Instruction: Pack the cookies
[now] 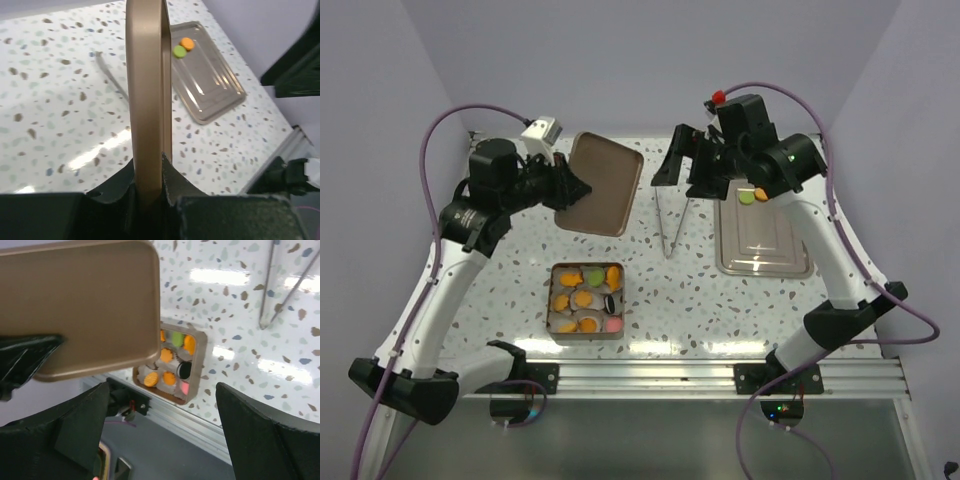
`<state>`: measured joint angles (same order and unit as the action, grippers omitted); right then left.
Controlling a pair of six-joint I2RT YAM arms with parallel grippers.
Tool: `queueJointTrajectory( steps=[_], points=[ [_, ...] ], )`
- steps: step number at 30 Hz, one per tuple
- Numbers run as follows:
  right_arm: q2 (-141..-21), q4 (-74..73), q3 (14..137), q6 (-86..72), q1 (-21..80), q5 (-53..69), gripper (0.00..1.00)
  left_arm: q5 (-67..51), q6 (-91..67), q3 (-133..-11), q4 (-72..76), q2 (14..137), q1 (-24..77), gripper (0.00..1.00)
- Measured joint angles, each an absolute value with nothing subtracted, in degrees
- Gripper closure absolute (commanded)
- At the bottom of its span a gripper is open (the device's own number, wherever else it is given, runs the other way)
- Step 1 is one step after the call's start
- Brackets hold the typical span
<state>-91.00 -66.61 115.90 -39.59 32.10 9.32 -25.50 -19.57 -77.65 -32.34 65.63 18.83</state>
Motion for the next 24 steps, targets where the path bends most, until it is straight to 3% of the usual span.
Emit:
queueJointTrajectory(
  steps=[13, 24],
  points=[
    [-94.0, -46.4, 117.6, -58.8, 32.0, 30.9, 0.05, -1.2, -2.6, -77.9, -36.9, 60.7, 24.9, 1.0],
    [-96.1, -32.3, 117.4, -72.0, 32.0, 37.7, 0.02, 13.7, 15.9, -72.7, -33.5, 54.3, 33.4, 1.0]
  ],
)
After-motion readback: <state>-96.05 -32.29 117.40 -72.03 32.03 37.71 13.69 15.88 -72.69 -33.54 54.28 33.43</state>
